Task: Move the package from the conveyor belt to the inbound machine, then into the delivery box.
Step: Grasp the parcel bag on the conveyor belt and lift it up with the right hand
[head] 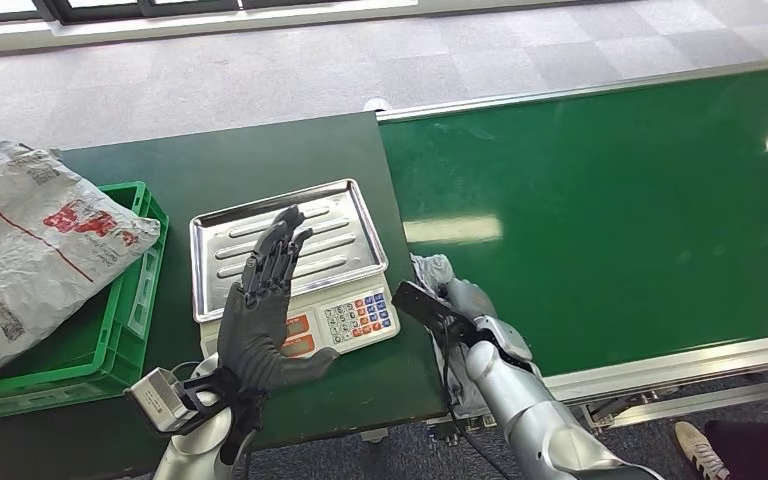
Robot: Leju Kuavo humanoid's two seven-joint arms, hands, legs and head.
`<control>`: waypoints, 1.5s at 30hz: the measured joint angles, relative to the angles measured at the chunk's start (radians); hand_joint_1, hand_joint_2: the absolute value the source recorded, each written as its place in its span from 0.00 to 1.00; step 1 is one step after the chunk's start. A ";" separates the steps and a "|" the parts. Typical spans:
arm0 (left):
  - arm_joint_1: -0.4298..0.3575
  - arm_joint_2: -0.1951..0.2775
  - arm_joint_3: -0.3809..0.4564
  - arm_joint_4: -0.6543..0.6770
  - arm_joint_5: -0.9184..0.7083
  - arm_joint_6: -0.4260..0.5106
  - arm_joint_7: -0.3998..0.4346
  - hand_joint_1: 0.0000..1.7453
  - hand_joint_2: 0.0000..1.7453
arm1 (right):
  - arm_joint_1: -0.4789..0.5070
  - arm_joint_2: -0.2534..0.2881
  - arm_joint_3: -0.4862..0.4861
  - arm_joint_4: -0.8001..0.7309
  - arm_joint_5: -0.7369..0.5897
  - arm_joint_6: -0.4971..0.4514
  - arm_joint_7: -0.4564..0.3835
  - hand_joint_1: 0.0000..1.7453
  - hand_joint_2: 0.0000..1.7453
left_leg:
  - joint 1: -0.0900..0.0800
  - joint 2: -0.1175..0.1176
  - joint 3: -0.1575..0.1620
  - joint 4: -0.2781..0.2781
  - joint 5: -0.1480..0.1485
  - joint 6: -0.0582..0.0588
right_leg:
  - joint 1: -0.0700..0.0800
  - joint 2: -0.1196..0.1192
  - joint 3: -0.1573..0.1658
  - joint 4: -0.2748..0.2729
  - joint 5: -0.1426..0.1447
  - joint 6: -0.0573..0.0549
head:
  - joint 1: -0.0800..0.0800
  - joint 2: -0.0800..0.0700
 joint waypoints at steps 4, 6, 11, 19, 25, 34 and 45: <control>0.002 0.000 0.000 0.000 0.000 0.000 0.000 0.00 1.00 | 0.027 0.002 0.019 -0.085 -0.025 0.010 -0.015 1.00 1.00 | 0.000 0.000 0.000 0.000 0.000 0.000 | 0.000 0.000 0.000 0.000 0.000 0.000 | 0.000 0.000; 0.002 0.001 0.000 0.000 0.000 0.000 0.000 0.00 1.00 | 0.043 0.002 0.034 -0.133 -0.031 0.012 -0.013 1.00 1.00 | 0.000 0.000 0.000 0.000 0.000 0.000 | 0.000 0.000 0.000 0.000 0.000 0.000 | 0.000 0.000; 0.002 0.001 0.000 -0.001 0.000 0.000 0.000 0.00 1.00 | 0.077 0.002 0.060 -0.220 -0.035 0.013 -0.011 1.00 1.00 | 0.000 0.000 0.000 0.000 0.000 0.000 | 0.000 0.000 0.000 0.000 0.000 0.000 | 0.000 0.000; 0.003 0.004 0.000 -0.001 -0.002 0.003 0.000 0.00 1.00 | 0.123 0.002 0.097 -0.335 -0.045 -0.011 0.007 1.00 1.00 | 0.000 -0.001 -0.001 0.000 0.000 0.000 | 0.000 0.000 0.000 0.000 0.000 0.000 | 0.000 0.000; 0.005 0.008 0.000 -0.007 -0.005 0.010 0.000 0.00 1.00 | 0.189 0.001 0.140 -0.516 -0.038 -0.018 0.058 1.00 1.00 | 0.000 -0.001 -0.001 0.000 0.000 0.000 | 0.000 0.000 -0.001 0.000 0.000 0.000 | 0.000 0.000; 0.022 0.009 0.000 -0.023 -0.007 0.027 0.000 0.00 1.00 | 0.220 -0.001 0.175 -0.636 -0.033 -0.032 0.085 1.00 1.00 | -0.001 -0.001 -0.001 0.000 0.000 0.000 | -0.001 0.000 0.000 0.000 0.000 0.000 | 0.000 0.000; 0.021 0.005 -0.003 -0.030 -0.001 0.035 0.000 0.00 1.00 | 0.189 0.022 0.193 -0.692 -0.094 -0.223 -0.042 1.00 1.00 | -0.001 -0.001 0.000 0.000 0.000 0.000 | -0.001 0.000 0.000 0.000 0.000 0.000 | 0.000 0.000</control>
